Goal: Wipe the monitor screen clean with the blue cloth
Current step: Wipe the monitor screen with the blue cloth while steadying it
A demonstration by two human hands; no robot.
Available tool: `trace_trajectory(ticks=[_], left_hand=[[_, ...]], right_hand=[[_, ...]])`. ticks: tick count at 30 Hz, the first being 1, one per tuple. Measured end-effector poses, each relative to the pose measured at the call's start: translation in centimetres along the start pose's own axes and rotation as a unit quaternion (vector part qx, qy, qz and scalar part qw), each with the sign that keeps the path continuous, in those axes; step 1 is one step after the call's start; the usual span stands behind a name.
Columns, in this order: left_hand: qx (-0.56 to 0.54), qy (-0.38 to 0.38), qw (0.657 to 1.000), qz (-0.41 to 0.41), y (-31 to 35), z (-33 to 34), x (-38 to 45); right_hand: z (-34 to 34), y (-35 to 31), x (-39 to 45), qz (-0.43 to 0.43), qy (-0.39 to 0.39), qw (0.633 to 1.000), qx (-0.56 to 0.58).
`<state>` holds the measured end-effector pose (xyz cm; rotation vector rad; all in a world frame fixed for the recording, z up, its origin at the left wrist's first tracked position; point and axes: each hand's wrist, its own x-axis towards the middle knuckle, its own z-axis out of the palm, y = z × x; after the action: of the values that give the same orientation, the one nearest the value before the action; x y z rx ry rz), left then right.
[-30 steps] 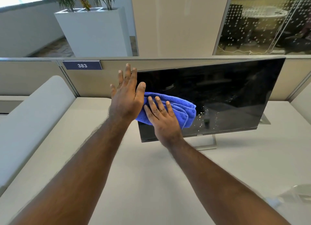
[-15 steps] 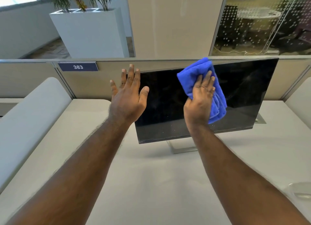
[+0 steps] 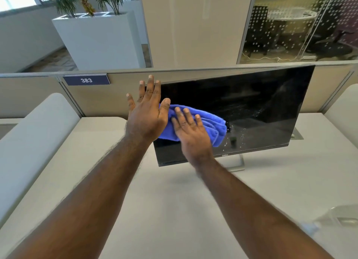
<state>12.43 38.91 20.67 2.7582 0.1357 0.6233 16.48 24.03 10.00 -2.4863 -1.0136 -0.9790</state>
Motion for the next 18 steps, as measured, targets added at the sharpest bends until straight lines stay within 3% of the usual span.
trace_trajectory(ticks=[5, 8, 10, 13, 18], left_hand=[[0.01, -0.007, 1.0, -0.005, 0.6, 0.1, -0.1], [0.023, -0.016, 1.0, -0.005, 1.3, 0.2, 0.0], [0.029, -0.02, 0.999, -0.005, 1.8, 0.4, 0.0], [0.035, -0.025, 0.999, -0.006, 2.5, 0.8, 0.2], [0.02, -0.016, 1.0, -0.006, 3.3, 1.1, 0.6]], right_hand=[[-2.7, 8.0, 0.4, 0.207, 0.081, 0.975, -0.018], [-5.0, 12.5, -0.3, 0.365, 0.112, 0.923, 0.038], [-6.0, 14.2, -0.2, 0.412, 0.142, 0.898, 0.065], [-6.2, 13.2, 0.9, 0.377, 0.133, 0.916, 0.044], [-3.8, 6.1, 2.1, 0.211, 0.034, 0.977, 0.018]])
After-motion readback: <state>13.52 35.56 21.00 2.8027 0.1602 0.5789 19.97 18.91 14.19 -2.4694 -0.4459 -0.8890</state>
